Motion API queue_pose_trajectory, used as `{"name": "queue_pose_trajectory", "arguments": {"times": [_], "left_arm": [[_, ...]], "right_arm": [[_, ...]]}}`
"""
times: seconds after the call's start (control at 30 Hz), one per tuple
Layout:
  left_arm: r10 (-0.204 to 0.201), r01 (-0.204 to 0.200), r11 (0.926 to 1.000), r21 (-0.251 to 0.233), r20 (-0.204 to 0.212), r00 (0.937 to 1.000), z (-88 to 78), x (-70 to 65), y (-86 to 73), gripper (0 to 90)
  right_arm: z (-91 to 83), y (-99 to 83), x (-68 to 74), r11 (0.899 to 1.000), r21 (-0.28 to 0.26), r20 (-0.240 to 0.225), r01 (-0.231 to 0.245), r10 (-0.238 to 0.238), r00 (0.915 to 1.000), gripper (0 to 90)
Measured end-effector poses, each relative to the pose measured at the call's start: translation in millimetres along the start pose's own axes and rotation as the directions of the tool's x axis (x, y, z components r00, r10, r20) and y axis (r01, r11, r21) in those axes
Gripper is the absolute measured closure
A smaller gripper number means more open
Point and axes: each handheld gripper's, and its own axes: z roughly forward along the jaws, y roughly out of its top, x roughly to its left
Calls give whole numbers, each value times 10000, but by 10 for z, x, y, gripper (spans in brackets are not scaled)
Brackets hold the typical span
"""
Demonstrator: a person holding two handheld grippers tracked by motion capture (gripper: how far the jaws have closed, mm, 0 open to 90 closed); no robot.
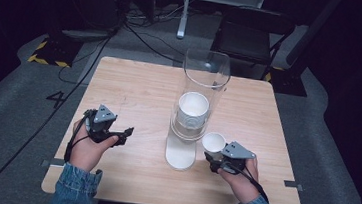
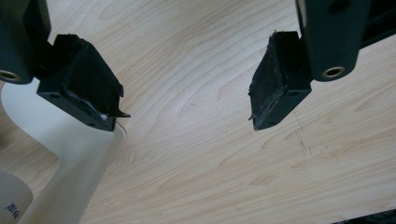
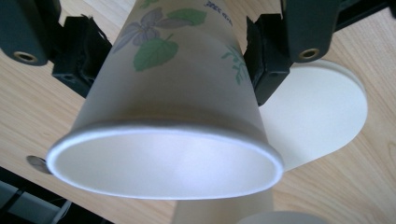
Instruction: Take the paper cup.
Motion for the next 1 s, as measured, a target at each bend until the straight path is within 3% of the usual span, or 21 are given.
{"name": "queue_pose_trajectory", "arguments": {"times": [0.27, 0.5, 0.6, 0.67, 1.0], "left_arm": [[-27, 27, 10000, 24, -20, 10000, -36, -1, -43, 254], [-174, 175, 9996, 219, -51, 9998, -75, 56, -112, 254], [-195, 196, 9995, 233, -55, 9998, -85, 53, -126, 254], [-195, 197, 9995, 250, -60, 9998, -87, 48, -129, 254], [-154, 154, 9993, 346, -1, 9999, -63, 49, -134, 254]], "right_arm": [[-198, 103, -205, 9951, -750, 229, -645, 663, 9975, 326], [-282, 139, -366, 9878, -1085, 383, -1119, 1166, 9924, 325], [-308, 146, -447, 9789, -1260, 273, -1609, 1655, 9858, 322], [-326, 147, -517, 9654, -1352, 59, -2232, 2260, 9741, 320], [-246, 83, -825, 9483, -1283, 203, -2902, 2951, 9553, 317]]}}
